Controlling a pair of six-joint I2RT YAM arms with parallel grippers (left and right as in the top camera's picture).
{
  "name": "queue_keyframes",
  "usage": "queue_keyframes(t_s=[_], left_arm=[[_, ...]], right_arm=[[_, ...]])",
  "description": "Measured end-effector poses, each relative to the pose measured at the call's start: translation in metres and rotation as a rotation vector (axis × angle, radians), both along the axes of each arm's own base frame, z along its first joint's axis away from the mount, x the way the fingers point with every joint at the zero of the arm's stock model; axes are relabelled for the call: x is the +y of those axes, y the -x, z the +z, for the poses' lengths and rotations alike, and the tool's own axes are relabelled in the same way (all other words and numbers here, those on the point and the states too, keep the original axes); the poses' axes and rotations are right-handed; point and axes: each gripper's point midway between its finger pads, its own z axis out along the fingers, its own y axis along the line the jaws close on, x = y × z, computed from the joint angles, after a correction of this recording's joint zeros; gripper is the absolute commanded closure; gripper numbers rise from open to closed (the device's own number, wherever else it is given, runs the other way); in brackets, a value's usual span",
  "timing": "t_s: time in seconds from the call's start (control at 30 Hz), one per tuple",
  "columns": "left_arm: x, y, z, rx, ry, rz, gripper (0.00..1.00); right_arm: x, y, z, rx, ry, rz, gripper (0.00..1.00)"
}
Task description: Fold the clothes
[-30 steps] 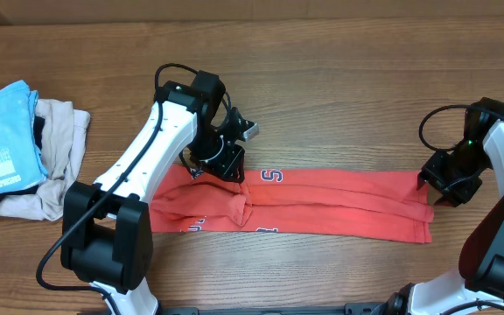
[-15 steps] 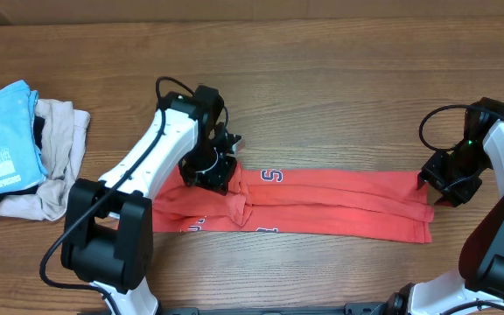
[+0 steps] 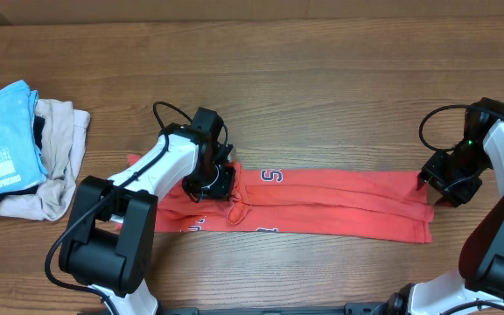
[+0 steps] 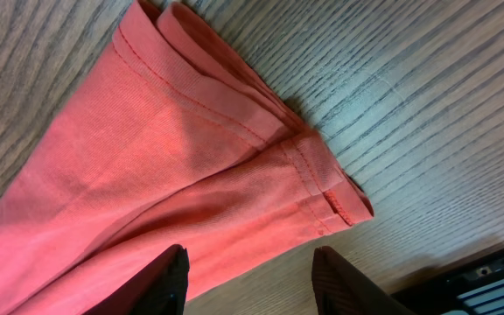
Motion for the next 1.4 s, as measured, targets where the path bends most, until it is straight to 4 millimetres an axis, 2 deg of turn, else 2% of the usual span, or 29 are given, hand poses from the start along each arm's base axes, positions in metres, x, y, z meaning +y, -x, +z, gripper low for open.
queue_keyframes(t_s=[0.13, 0.2, 0.3, 0.33, 0.4, 0.57, 0.67, 0.73, 0.83, 0.97, 1.03, 1.17, 1.2, 1.27, 1.3, 1.4], left_arm=[[-0.006, -0.022, 0.000, -0.081, 0.027, 0.055, 0.76], [-0.008, -0.045, 0.002, -0.167, 0.043, 0.087, 0.76], [-0.001, -0.061, 0.002, -0.220, 0.041, 0.117, 0.75], [0.004, -0.068, 0.002, -0.245, 0.026, 0.132, 0.76], [0.011, -0.073, 0.001, -0.261, 0.008, 0.145, 0.77], [0.021, -0.070, 0.001, -0.221, 0.022, 0.179, 0.78], [0.023, -0.066, 0.001, -0.203, 0.022, 0.182, 0.76], [0.023, -0.065, 0.001, -0.200, 0.022, 0.182, 0.76], [0.022, -0.064, 0.001, -0.194, 0.026, 0.180, 0.68], [0.022, -0.058, 0.001, -0.167, 0.027, 0.176, 0.64], [0.022, -0.057, 0.002, -0.160, 0.027, 0.176, 0.61], [0.020, -0.055, 0.003, -0.149, 0.033, 0.175, 0.52], [0.020, -0.053, 0.003, -0.143, 0.035, 0.172, 0.51], [0.020, -0.050, 0.003, -0.128, 0.033, 0.171, 0.51], [0.021, -0.048, 0.003, -0.120, 0.030, 0.171, 0.51], [0.022, -0.044, 0.003, -0.099, 0.023, 0.172, 0.51]], right_arm=[[0.001, 0.000, 0.000, -0.002, -0.009, 0.016, 0.51], [0.002, 0.000, 0.000, -0.006, -0.017, 0.019, 0.51], [0.003, 0.000, 0.000, -0.007, -0.023, 0.017, 0.50], [0.004, 0.001, 0.001, -0.002, -0.026, 0.018, 0.46], [0.005, 0.002, 0.001, 0.000, -0.032, 0.027, 0.45], [0.004, -0.001, 0.000, -0.016, -0.033, 0.041, 0.44], [0.005, -0.012, -0.008, -0.075, -0.040, 0.057, 0.44], [0.010, -0.012, -0.017, -0.091, -0.067, 0.064, 0.43], [0.016, -0.009, -0.033, -0.110, -0.087, 0.071, 0.43], [0.021, -0.006, -0.056, -0.138, -0.097, 0.076, 0.43], [0.025, 0.003, -0.065, -0.124, -0.110, 0.074, 0.43], [0.027, 0.005, -0.067, -0.148, -0.110, 0.083, 0.43], [0.029, 0.004, -0.067, -0.160, -0.117, 0.090, 0.44], [0.033, 0.001, -0.067, -0.189, -0.141, 0.097, 0.59], [0.034, 0.000, -0.067, -0.200, -0.145, 0.105, 0.69], [0.037, -0.013, -0.068, -0.267, -0.165, 0.111, 0.93]])
